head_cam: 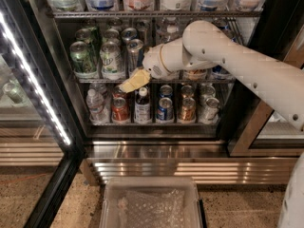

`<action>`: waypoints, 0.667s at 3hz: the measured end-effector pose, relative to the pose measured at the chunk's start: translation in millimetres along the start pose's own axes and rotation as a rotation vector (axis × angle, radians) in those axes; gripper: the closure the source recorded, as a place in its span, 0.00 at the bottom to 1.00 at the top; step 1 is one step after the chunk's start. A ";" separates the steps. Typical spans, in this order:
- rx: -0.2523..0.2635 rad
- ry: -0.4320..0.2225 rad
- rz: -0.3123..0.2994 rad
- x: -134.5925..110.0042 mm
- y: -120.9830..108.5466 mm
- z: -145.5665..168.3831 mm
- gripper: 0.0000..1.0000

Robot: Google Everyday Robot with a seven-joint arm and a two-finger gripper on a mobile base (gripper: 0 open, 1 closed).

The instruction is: Pick redbull can from middle shelf of fridge

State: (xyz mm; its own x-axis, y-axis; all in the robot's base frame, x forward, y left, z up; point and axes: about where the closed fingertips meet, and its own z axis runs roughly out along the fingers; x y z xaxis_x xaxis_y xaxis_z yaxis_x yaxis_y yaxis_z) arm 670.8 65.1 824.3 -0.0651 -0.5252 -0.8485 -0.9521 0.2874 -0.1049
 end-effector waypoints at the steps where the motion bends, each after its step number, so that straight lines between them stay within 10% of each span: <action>1: 0.000 0.000 0.000 0.0 0.0 0.0 0.42; 2: 0.000 0.000 0.000 0.0 0.0 0.1 0.65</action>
Offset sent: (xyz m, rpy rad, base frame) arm 0.0000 0.0000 0.0000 0.0000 0.0000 0.0000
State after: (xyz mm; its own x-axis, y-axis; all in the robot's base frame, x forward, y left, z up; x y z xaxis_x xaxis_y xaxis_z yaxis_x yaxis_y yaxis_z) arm 670.8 65.2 824.2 -0.0651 -0.5252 -0.8485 -0.9521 0.2873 -0.1048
